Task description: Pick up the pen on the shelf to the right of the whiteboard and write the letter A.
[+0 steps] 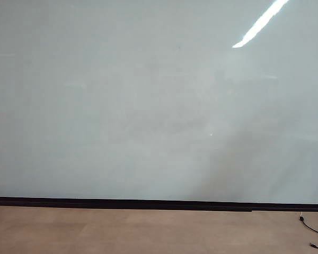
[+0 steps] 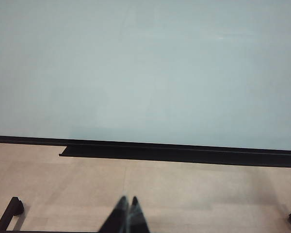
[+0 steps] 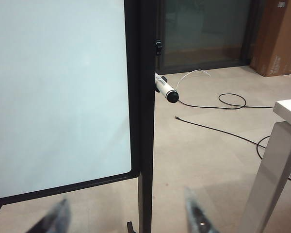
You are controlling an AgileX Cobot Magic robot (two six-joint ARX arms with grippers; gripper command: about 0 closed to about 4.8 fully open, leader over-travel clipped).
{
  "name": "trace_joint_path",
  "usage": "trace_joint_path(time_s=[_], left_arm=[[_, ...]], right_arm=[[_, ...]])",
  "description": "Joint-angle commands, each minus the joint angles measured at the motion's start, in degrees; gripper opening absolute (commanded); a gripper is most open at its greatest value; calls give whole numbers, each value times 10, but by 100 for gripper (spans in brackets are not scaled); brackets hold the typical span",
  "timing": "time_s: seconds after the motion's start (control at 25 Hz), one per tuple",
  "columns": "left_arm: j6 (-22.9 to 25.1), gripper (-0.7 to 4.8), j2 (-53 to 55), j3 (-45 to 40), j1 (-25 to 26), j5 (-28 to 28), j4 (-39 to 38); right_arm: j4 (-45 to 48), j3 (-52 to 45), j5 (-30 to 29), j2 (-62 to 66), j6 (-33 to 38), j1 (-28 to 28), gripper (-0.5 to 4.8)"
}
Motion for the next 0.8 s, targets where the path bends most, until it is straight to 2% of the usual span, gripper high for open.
trace_joint_path(time_s=[0.04,0.12,0.2,0.28,0.8], left_arm=[[2,-5,0,1,0,0,5],[3,-4,0,1,0,0,5],[3,-4,0,1,0,0,5],[3,-4,0,1,0,0,5],[3,-4,0,1,0,0,5]], right_arm=[[7,2,5,0,-2,0,298],[7,2,5,0,-2,0,316],[7,2,5,0,-2,0,373],[7,2,5,0,-2,0,402],[25,3,6,0,16,0,401]])
